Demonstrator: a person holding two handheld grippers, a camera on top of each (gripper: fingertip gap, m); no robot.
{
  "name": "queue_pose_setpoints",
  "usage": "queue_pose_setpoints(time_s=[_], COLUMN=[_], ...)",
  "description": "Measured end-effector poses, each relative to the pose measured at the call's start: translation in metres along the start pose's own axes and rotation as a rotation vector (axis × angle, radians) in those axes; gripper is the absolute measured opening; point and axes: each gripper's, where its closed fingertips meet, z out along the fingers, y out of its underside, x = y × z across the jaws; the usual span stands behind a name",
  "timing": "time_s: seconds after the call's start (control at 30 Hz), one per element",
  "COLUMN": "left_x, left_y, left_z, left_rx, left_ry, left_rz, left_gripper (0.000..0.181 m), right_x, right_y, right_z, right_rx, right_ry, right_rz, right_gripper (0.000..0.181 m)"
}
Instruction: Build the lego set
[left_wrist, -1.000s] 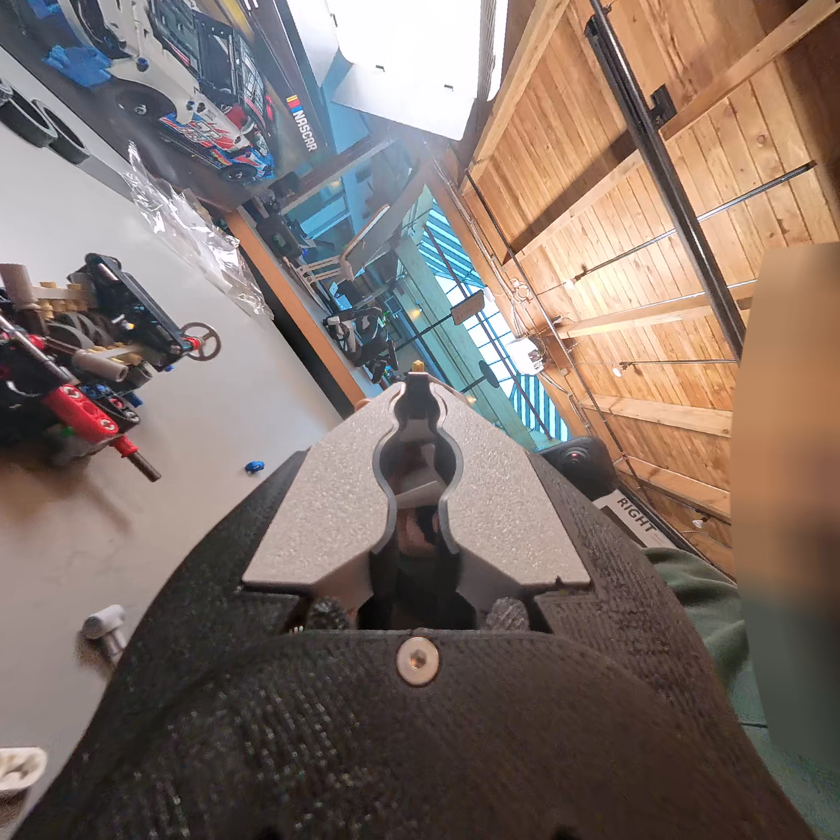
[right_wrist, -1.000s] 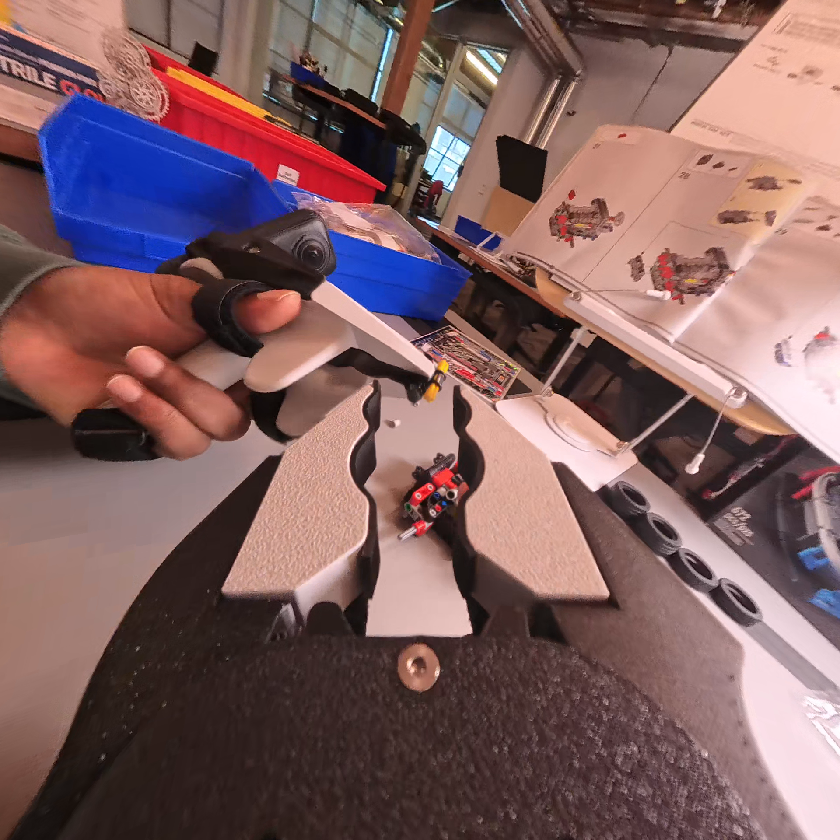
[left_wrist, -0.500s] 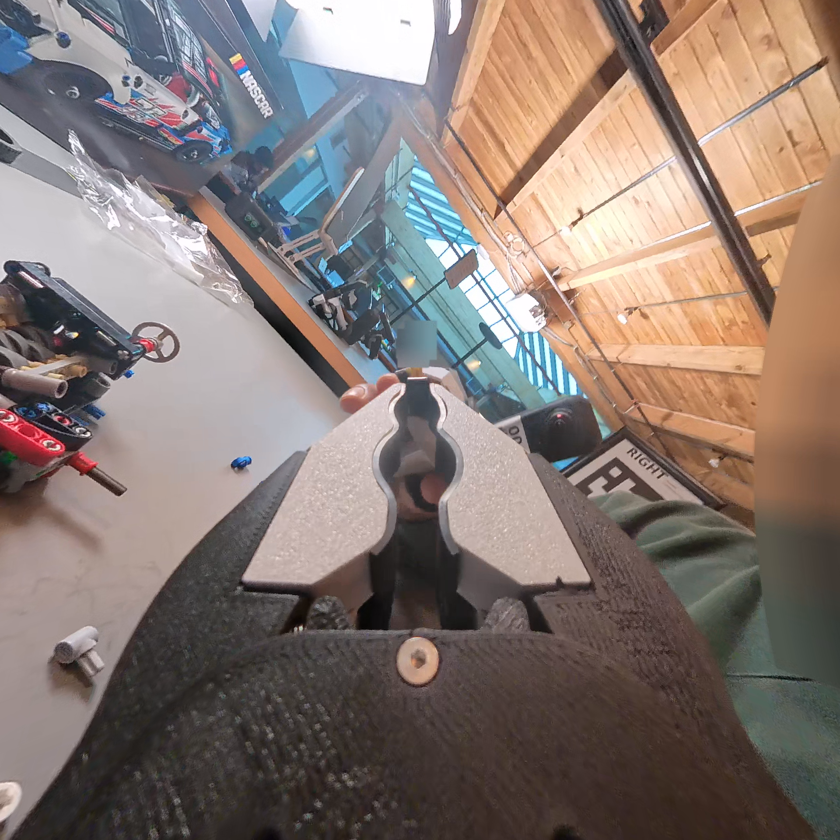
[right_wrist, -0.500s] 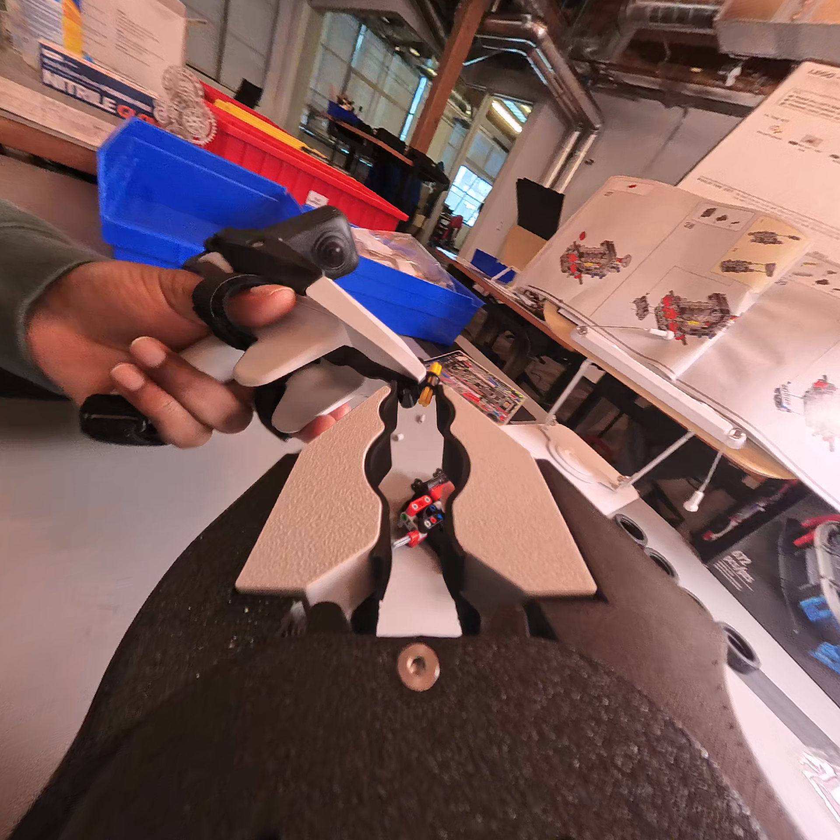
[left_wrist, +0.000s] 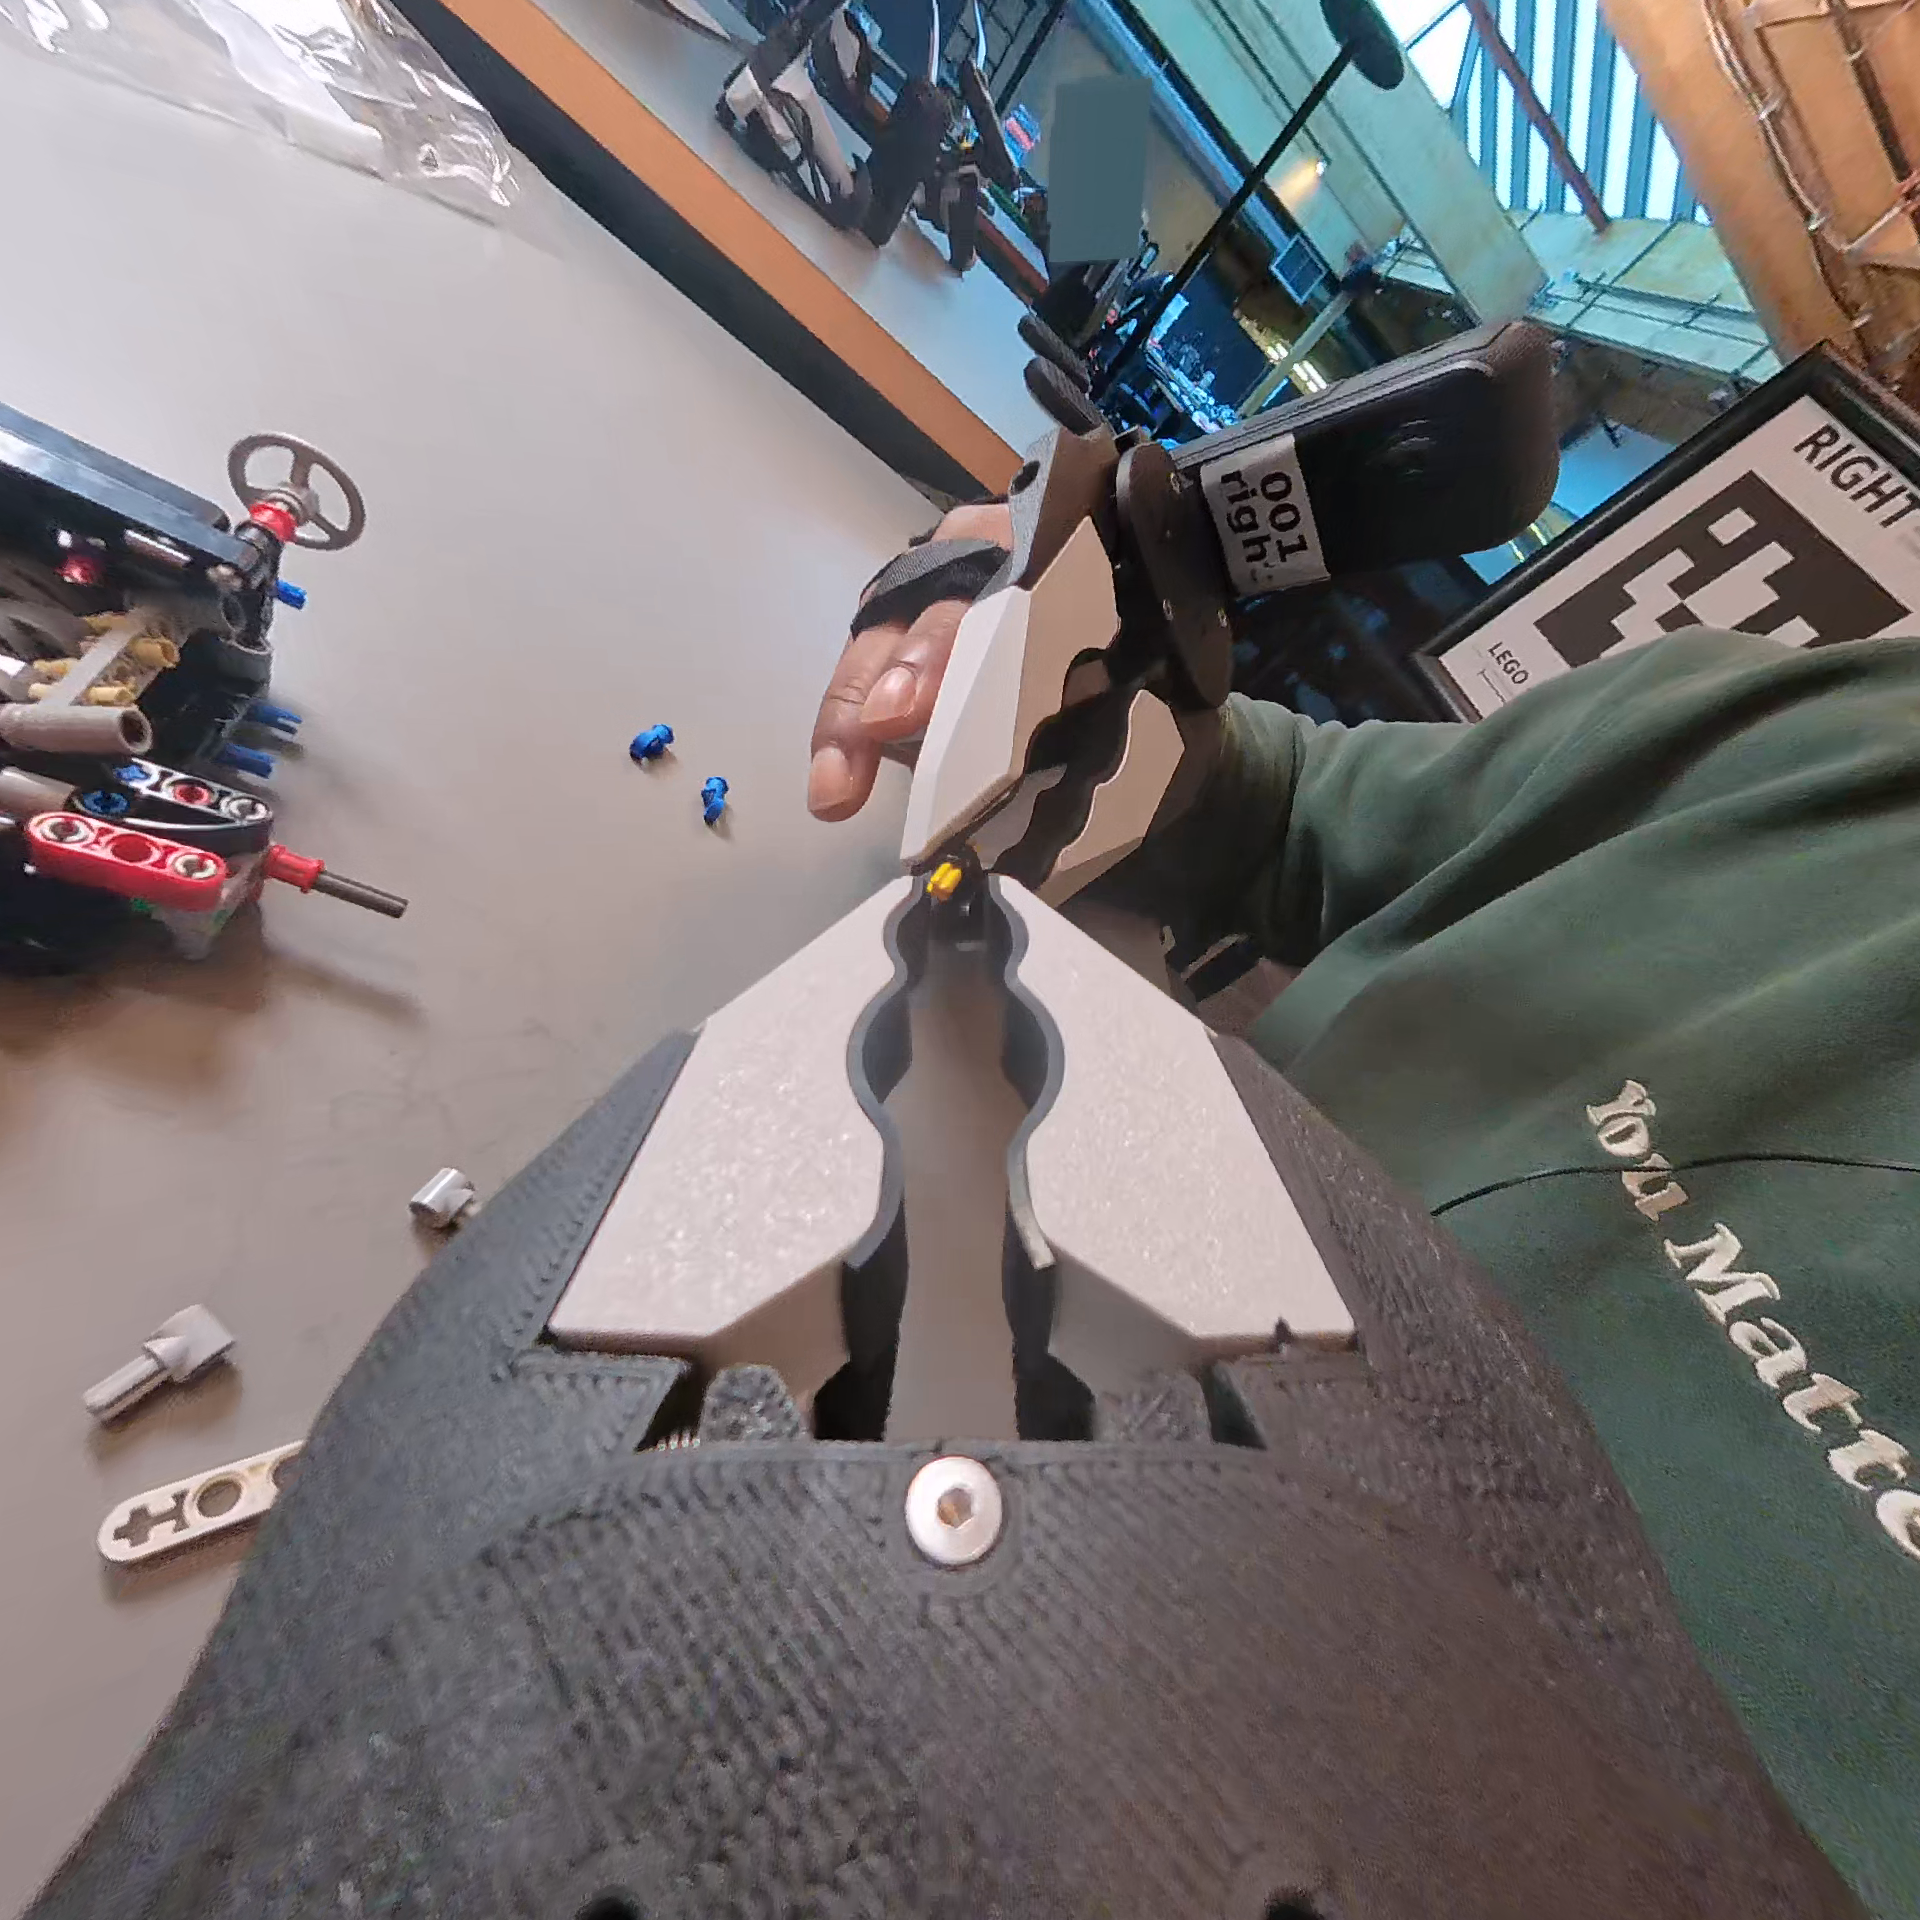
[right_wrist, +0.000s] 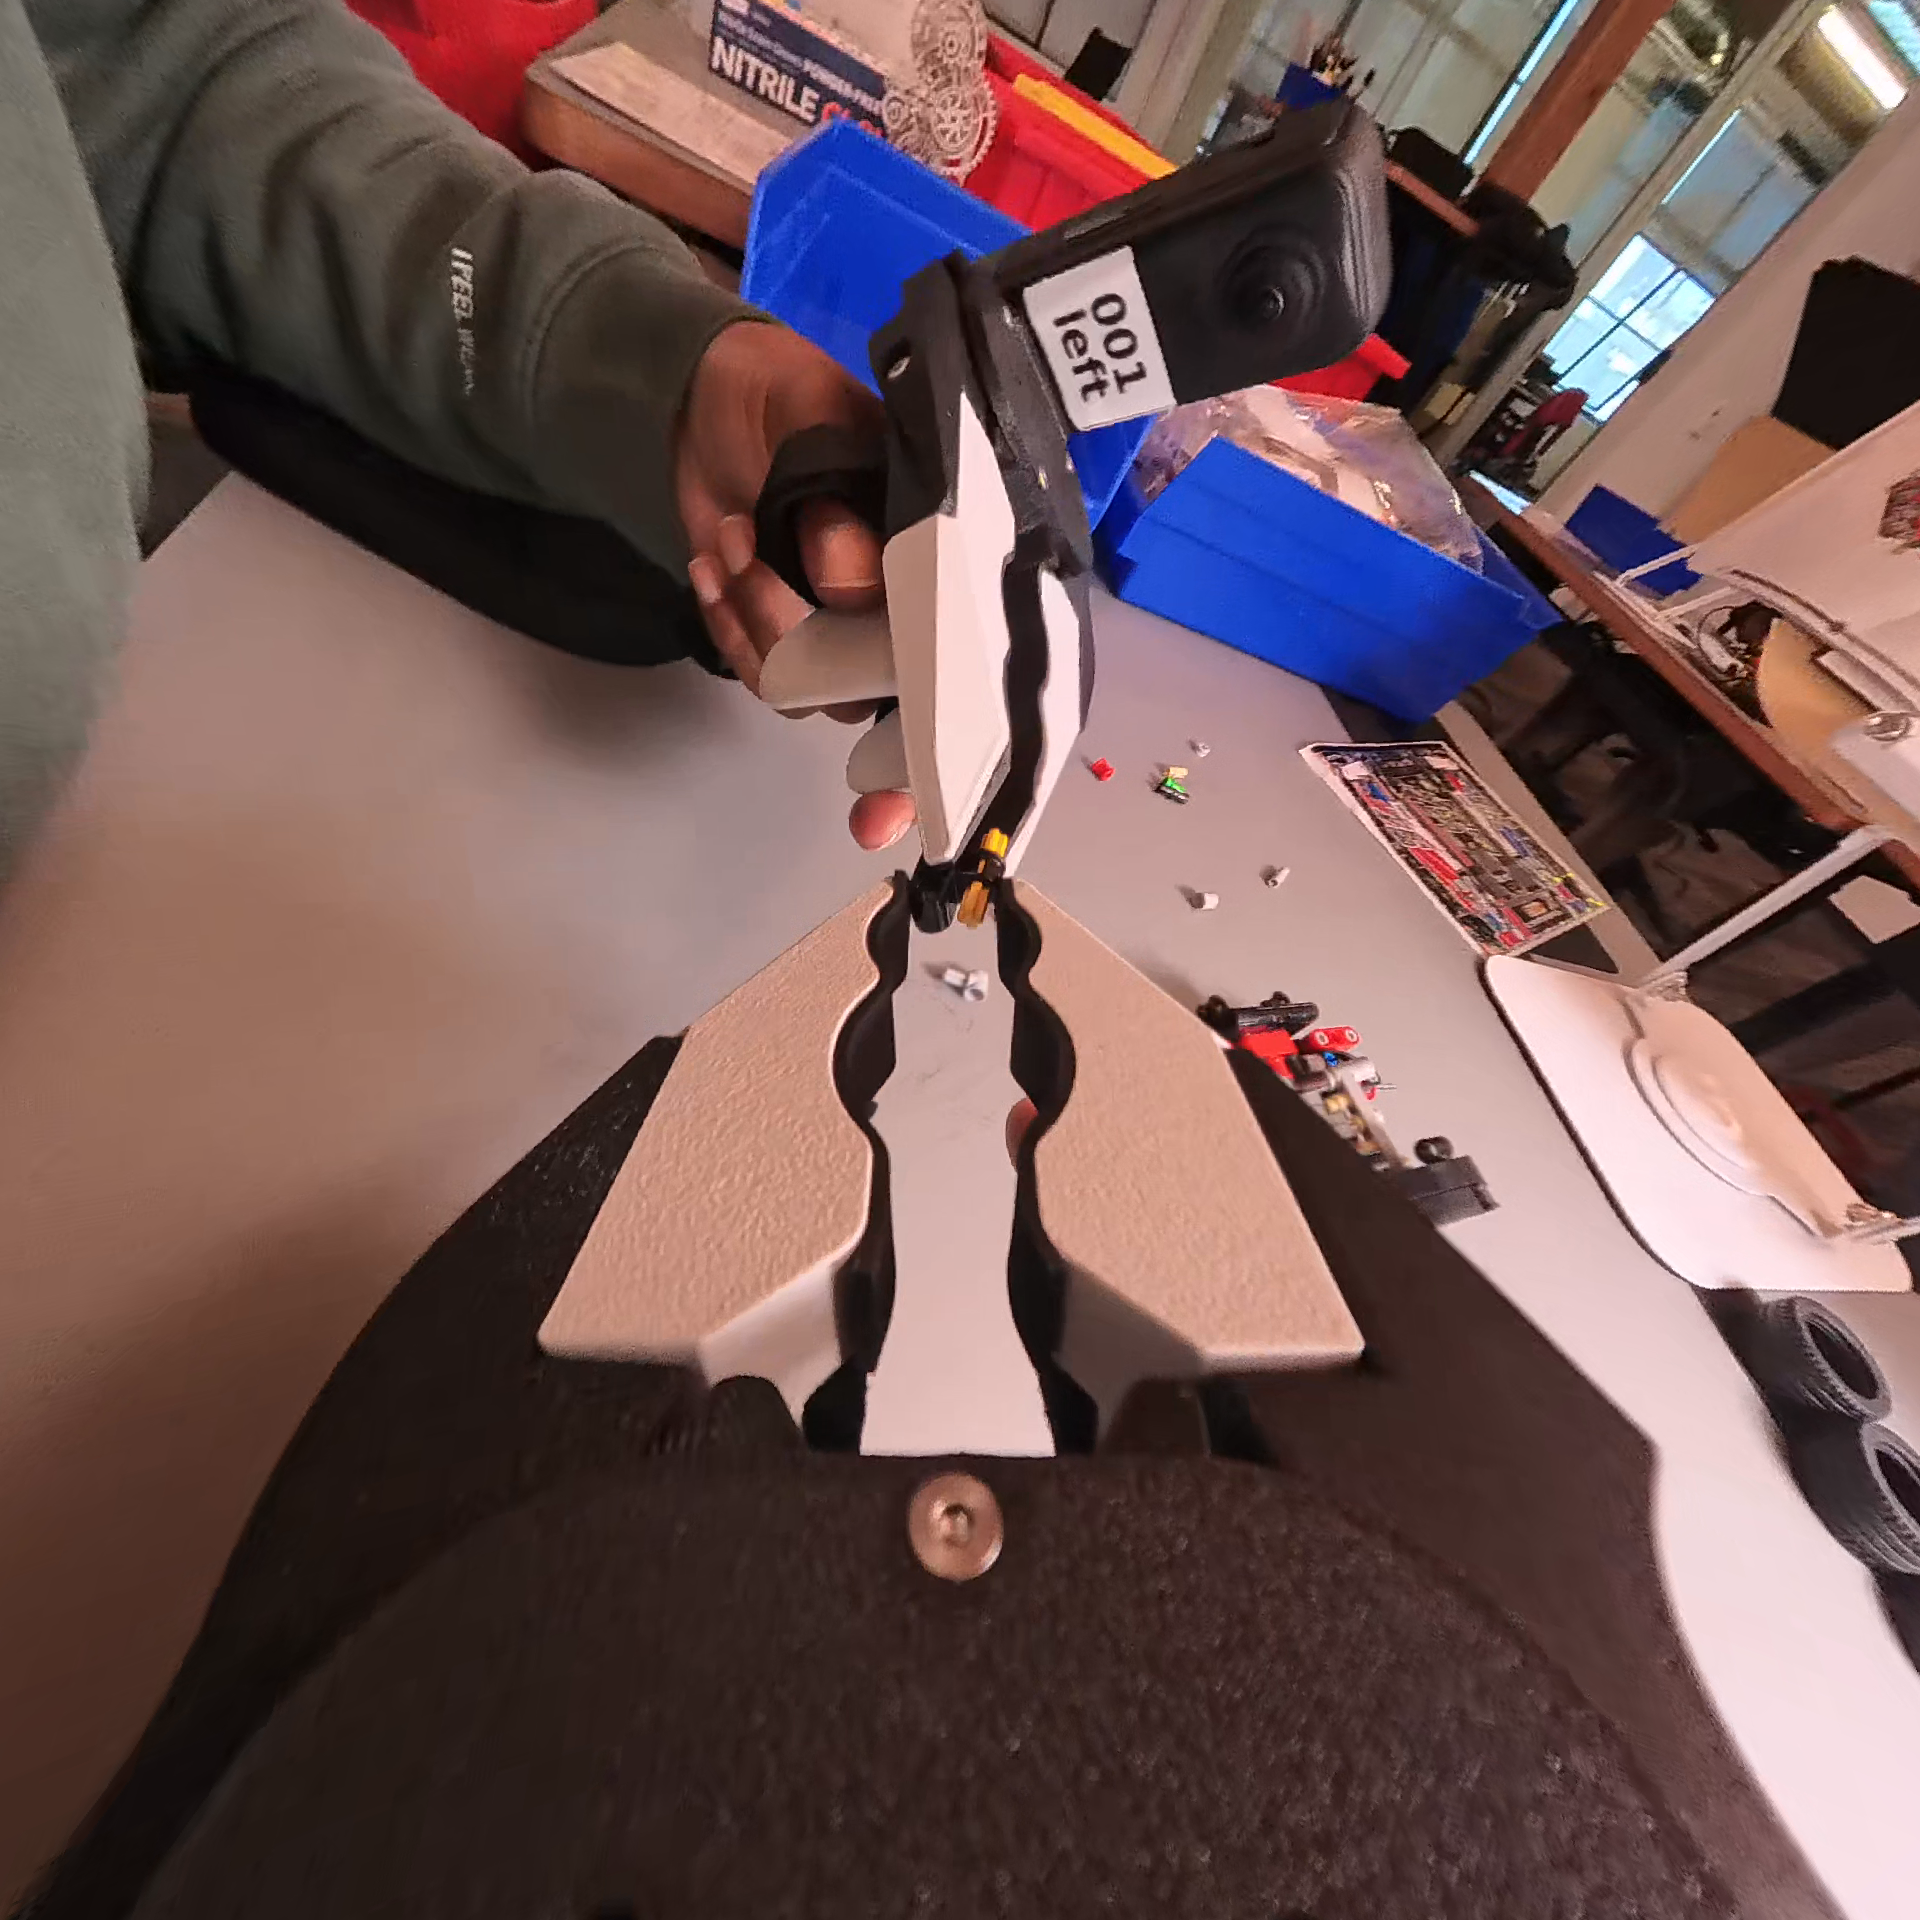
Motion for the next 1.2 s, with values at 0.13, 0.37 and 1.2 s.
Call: queue_pose_setpoints(time_s=[0.13,0.37,1.2], left_x=[-0.003,-0.003,0.011], left_y=[-0.002,-0.008,-0.021], left_z=[0.000,-0.002,-0.007], left_rx=[0.022,0.076,0.203], left_ry=[0.002,0.032,0.127], left_rz=[-0.023,-0.038,-0.025], left_gripper=[0.007,0.006,0.006], right_x=[0.003,0.013,0.026], right_y=[0.002,0.001,-0.016], right_z=[0.000,-0.002,-0.012], right_rx=[-0.014,-0.020,0.082], right_ry=[0.032,0.118,0.155], right_rz=[-0.021,-0.077,0.101], right_gripper=[0.016,0.014,0.012])
